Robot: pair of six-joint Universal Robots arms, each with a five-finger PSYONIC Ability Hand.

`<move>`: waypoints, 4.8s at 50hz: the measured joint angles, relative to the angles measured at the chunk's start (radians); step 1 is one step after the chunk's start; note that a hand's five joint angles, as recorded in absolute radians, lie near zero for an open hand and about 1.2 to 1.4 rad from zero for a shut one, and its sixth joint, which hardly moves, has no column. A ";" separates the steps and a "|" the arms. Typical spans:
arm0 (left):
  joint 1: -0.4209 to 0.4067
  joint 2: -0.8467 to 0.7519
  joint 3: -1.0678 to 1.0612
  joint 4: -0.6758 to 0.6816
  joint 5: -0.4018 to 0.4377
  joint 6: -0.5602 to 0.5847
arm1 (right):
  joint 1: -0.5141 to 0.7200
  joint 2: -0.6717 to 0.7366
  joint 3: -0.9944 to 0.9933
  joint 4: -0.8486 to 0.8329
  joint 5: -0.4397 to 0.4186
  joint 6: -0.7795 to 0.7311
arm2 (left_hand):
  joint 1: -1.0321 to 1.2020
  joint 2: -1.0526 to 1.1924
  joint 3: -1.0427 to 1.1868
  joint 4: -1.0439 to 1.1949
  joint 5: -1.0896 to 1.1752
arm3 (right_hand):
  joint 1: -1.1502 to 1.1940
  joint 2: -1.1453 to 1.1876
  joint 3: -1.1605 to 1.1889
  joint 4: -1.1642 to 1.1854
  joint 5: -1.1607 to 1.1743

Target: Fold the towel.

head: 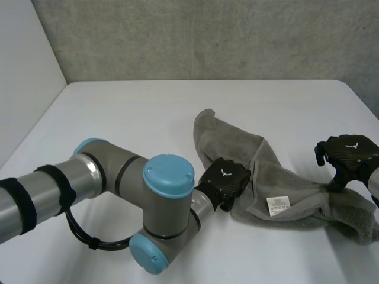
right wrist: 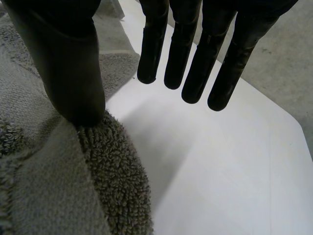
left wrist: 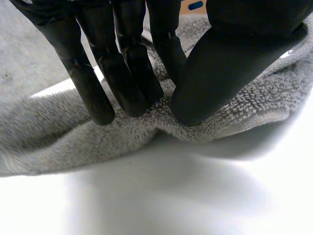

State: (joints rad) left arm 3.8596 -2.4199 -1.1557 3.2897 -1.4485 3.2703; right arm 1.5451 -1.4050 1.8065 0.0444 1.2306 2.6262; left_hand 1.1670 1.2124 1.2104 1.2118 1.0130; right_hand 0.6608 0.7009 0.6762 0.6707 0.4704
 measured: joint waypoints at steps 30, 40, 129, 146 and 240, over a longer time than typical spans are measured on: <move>0.249 0.497 -0.271 -0.220 -0.103 0.093 | 0.106 -0.121 0.039 0.207 -0.158 0.105 | 0.015 0.005 0.005 0.005 0.011 | -0.435 -0.451 -0.437 -0.418 -0.417; 0.244 0.490 -0.422 -0.162 -0.104 0.092 | 0.270 -0.092 0.034 0.198 -0.169 0.282 | 0.015 0.005 0.005 0.005 0.011 | -0.435 -0.451 -0.437 -0.418 -0.416; 0.322 0.481 -0.418 -0.117 -0.110 0.017 | 0.119 -0.216 0.385 -0.069 -0.119 -0.073 | 0.015 0.005 0.005 0.006 0.015 | -0.197 -0.229 -0.208 -0.202 -0.200; 0.322 0.473 -0.423 -0.116 -0.109 0.017 | 0.129 0.005 0.368 -0.170 -0.129 -0.077 | 0.015 0.005 0.005 0.006 0.015 | -0.319 -0.340 -0.336 -0.344 -0.349; 0.322 0.464 -0.432 -0.119 -0.108 0.019 | 0.157 0.135 0.150 -0.315 -0.116 -0.059 | 0.013 0.005 0.005 0.007 0.015 | 0.699 0.629 0.647 0.667 0.026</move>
State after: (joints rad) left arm 4.1821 -1.9562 -1.5875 3.1711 -1.5566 3.2889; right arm 1.7022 -1.2696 1.9562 -0.2705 1.1147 2.5673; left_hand 1.1804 1.2177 1.2156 1.2188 1.0278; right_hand 1.3595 1.3297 1.3235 1.3375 0.4966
